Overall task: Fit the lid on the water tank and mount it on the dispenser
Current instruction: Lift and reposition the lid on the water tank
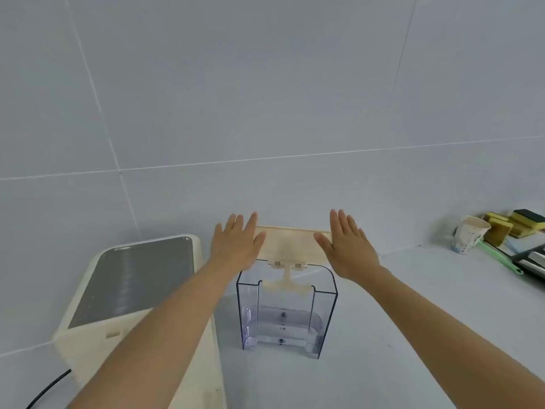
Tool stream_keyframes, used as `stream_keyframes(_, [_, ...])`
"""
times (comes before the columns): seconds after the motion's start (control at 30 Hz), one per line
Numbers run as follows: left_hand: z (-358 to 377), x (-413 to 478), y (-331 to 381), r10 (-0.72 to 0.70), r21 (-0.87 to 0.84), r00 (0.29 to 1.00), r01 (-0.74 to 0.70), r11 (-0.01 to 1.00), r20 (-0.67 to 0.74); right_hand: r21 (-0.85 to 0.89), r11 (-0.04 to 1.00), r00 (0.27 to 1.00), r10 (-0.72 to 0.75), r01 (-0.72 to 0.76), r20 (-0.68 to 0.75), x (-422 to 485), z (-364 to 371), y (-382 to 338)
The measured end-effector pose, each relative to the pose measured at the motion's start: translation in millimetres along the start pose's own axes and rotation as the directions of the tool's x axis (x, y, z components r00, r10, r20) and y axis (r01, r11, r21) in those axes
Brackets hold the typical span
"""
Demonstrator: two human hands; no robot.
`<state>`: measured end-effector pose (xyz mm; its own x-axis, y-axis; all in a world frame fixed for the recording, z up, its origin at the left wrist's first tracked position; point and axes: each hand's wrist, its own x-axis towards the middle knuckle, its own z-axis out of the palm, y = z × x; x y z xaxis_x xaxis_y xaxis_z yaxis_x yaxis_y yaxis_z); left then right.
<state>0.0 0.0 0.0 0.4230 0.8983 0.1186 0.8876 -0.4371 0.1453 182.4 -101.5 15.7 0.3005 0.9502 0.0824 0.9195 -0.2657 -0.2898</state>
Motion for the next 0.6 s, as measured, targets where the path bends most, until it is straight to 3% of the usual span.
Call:
stream_keyframes(0.27, [2, 40, -1, -0.075, 0.100, 0.996, 0.079, 0.992, -0.040, -0.025, 0.995, 0.995, 0.096, -0.096, 0.004, 44, 7, 7])
stream_keyframes(0.6, [4, 50, -4, -0.134, -0.001, 0.991, 0.134, 0.991, 0.019, -0.075, 0.987, 0.989, 0.141, -0.143, -0.033, 57, 13, 10])
